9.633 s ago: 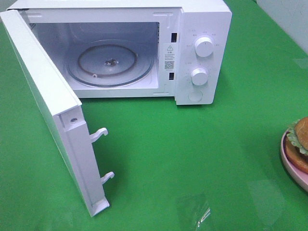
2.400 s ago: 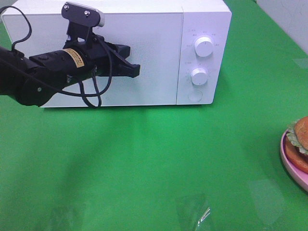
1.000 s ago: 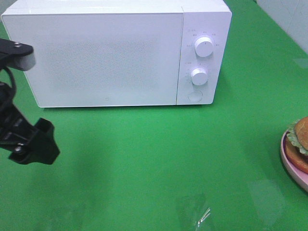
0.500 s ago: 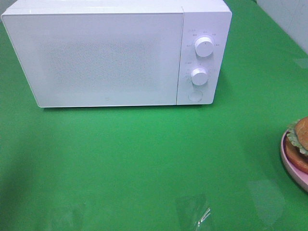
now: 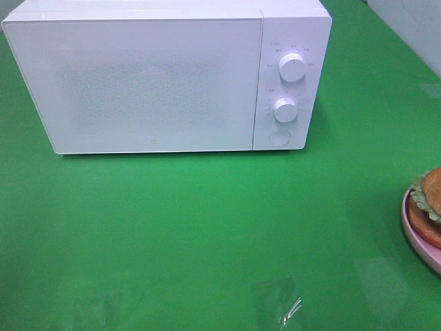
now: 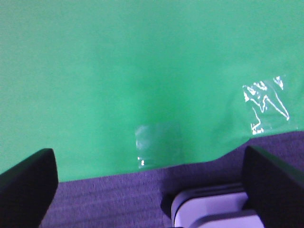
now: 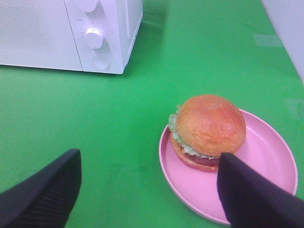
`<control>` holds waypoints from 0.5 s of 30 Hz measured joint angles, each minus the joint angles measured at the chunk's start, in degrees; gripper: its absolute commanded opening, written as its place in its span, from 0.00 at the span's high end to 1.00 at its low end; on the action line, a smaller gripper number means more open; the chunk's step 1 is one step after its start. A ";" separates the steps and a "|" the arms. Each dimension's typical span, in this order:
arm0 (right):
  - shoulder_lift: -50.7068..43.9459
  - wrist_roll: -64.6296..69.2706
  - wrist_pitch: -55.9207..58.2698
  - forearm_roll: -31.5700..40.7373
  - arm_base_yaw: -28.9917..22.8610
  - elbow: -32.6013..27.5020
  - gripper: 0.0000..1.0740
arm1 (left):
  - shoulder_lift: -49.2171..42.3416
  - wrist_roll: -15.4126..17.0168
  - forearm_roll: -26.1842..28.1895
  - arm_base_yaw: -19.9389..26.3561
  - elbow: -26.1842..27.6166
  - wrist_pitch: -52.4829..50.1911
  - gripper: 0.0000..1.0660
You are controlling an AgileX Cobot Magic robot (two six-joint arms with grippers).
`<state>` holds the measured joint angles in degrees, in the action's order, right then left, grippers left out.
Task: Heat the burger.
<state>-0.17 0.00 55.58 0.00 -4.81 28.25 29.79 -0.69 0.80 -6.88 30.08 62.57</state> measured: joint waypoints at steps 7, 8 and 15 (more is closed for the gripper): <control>0.00 0.00 0.00 0.00 0.00 0.00 0.30 | -14.44 0.00 -1.60 0.00 -0.17 -0.46 0.08; 0.00 0.00 0.00 0.00 0.00 0.00 0.30 | -14.44 0.00 -1.60 0.00 -0.17 -0.46 0.08; 0.00 0.00 0.00 0.00 0.00 0.00 0.30 | -25.38 0.00 -0.80 0.80 -0.17 -0.46 0.08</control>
<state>-0.17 0.00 55.58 0.00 -4.81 28.25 4.41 -0.69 0.00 -6.07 29.91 62.11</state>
